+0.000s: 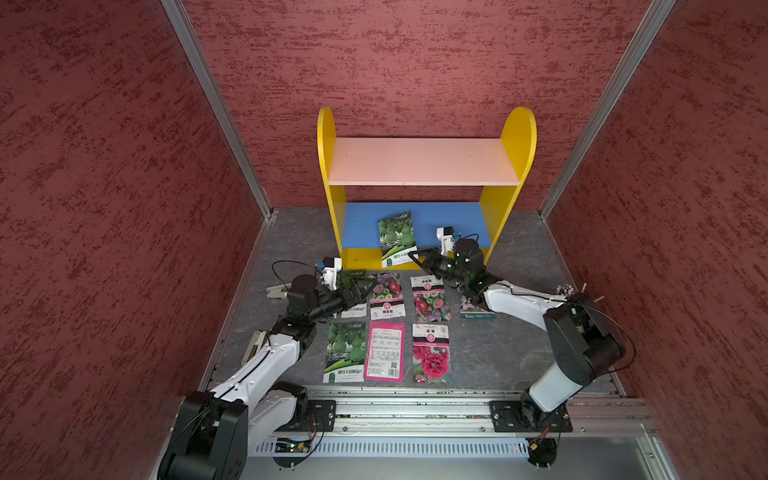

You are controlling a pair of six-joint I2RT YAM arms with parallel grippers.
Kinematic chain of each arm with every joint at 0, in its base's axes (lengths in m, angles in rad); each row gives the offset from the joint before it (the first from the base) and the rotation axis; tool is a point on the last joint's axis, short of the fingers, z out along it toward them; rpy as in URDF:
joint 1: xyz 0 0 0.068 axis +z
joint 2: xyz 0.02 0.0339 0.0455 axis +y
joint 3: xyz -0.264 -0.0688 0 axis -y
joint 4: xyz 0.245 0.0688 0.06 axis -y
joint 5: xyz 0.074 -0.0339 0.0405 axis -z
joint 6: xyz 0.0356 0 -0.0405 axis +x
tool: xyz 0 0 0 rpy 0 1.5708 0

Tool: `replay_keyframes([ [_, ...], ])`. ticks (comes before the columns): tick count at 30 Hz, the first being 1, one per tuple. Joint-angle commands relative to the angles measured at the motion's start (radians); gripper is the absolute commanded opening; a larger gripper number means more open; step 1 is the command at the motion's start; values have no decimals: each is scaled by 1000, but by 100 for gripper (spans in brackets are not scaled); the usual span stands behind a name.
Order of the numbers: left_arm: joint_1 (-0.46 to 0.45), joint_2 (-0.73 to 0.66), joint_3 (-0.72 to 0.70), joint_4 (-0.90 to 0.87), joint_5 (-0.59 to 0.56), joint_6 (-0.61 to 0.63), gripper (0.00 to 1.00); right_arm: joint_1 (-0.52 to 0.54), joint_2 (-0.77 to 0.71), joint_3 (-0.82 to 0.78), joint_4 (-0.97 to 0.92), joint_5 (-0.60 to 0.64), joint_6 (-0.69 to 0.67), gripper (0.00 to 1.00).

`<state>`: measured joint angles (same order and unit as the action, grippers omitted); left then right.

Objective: Take the seed bag off the shelf
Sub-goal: Pick up the seed packet from the shelf.

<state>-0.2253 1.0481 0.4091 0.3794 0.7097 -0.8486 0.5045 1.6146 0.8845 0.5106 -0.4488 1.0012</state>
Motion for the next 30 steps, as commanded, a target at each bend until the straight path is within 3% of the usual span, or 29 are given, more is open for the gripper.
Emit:
replay_keyframes([
  [1,1,30,-1,122,15,-26,100,3,-69,-45,26,-28,-39,0],
  [11,-17,269,44,450,31,-128,100,2,-153,-113,67,-109,-5,0],
  [18,-63,459,138,623,41,-195,85,5,-189,-150,89,-131,3,0],
  [21,-77,523,162,687,48,-225,70,5,-196,-159,86,-132,1,0],
  [26,-90,560,184,707,38,-232,33,5,-214,-172,68,-128,-12,0],
  [30,-97,563,193,702,41,-231,23,5,-222,-179,62,-127,-16,0],
])
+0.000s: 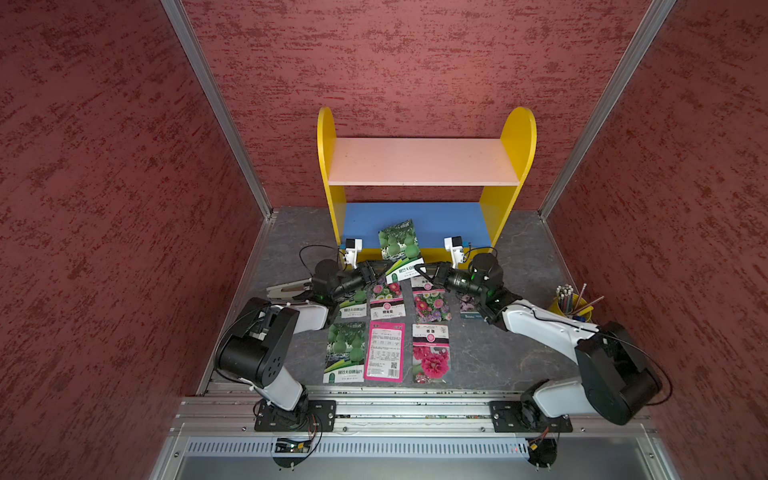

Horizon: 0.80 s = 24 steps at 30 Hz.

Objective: Take the seed bag off the shelf
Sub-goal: Pick up the seed packet from the shelf.

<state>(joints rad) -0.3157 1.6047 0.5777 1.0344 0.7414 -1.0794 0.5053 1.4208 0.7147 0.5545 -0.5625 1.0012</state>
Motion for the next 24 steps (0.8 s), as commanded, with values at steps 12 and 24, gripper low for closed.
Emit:
replay_keyframes([
  [12,-27,29,37,89,53,-27,0,4,-68,-8,-72,-5,-79,26],
  [24,-188,-47,-41,-92,14,79,0,2,-354,169,-952,321,-601,98],
])
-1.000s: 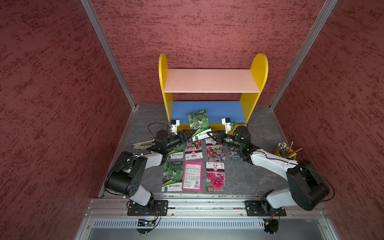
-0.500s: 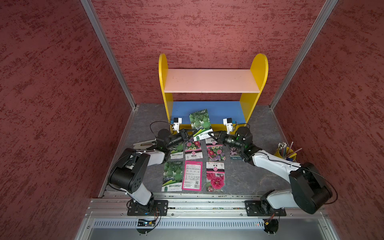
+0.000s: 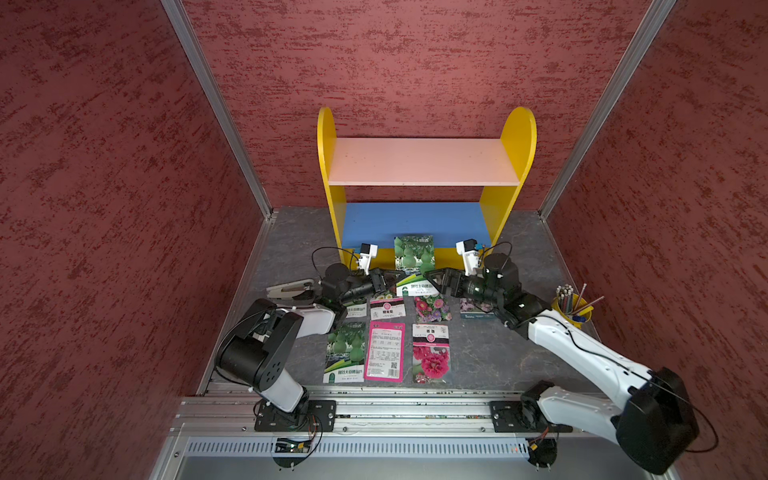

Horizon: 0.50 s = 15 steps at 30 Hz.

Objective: Take the seed bag off the shelf
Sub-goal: Pick up the seed packet from the shelf.

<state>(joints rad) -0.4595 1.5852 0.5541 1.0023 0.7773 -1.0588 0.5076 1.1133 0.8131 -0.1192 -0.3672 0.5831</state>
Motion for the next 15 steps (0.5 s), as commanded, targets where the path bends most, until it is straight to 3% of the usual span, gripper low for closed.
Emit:
replay_keyframes([
  [1,-73,-28,-20,-70,-39,64,0,1,-59,95,-339,138,-216,98],
  [11,-364,57,38,-140,-277,27,0,0,-133,238,-597,212,-378,98],
  [15,-468,75,77,-217,-413,8,0,0,-135,282,-652,156,-469,98],
])
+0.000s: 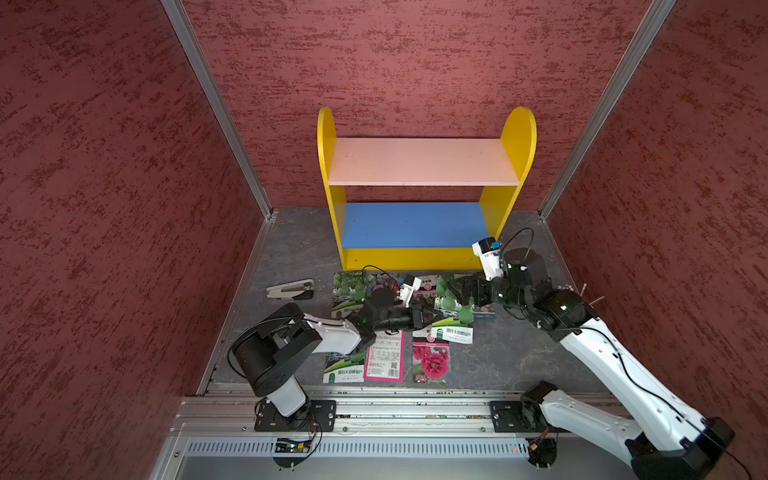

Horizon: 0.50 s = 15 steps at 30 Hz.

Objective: Take the seed bag off the shelf
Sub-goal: Pick up the seed packet from the shelf, then place the seed packet at the center of the board.

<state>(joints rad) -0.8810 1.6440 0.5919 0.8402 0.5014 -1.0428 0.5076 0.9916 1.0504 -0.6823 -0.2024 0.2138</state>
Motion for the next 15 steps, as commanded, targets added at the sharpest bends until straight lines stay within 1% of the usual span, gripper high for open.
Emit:
replay_keyframes([
  [1,-65,21,50,-77,-160,-9,0,0,-11,55,-106,-29,-117,98],
  [5,-154,39,92,-133,-279,-28,0,1,-5,107,-189,-143,-190,99],
  [10,-227,102,122,-128,-351,-112,0,0,-37,133,-220,-293,-221,98],
  [15,-276,186,163,-107,-371,-192,0,0,-78,136,-227,-304,-218,99],
])
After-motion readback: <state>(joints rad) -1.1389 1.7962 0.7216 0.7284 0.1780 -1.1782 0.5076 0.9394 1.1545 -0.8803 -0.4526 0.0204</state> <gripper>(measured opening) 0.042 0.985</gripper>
